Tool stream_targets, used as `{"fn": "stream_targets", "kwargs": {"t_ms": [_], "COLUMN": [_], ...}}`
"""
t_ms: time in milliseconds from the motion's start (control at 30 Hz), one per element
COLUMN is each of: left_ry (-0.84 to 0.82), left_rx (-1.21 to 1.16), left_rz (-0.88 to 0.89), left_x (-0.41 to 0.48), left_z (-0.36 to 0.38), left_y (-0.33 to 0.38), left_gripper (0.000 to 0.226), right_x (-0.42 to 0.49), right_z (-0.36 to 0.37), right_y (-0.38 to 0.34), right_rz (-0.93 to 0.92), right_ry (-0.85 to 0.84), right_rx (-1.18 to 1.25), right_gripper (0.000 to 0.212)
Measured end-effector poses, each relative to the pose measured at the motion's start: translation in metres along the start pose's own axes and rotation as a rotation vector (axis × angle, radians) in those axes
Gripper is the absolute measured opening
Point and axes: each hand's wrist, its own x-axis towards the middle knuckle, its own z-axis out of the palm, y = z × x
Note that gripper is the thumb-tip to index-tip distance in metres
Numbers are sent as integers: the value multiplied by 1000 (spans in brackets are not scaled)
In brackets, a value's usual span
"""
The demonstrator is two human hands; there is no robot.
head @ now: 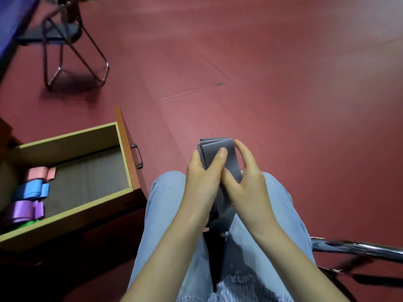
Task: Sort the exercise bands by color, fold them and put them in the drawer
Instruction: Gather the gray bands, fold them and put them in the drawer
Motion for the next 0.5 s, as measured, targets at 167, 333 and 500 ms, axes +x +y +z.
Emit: {"fn": "stream_targets", "kwargs": {"t_ms": [167, 333, 500], "left_ry": [18, 11, -50], "left_rx": [-12, 40, 127], "left_rz": [78, 138, 184], "left_x": [1, 5, 8], "left_z": [-2, -2, 1], "left_y": [5, 16, 28], "left_gripper": [17, 16, 17], "right_x": [0, 1, 5], "right_z": [2, -8, -22], "right_y": [0, 12, 11], "right_rz": [-26, -18, -149], "right_ry": [-74, -210, -129], "right_rx": [-59, -119, -104], "right_gripper": [63, 41, 20]}}
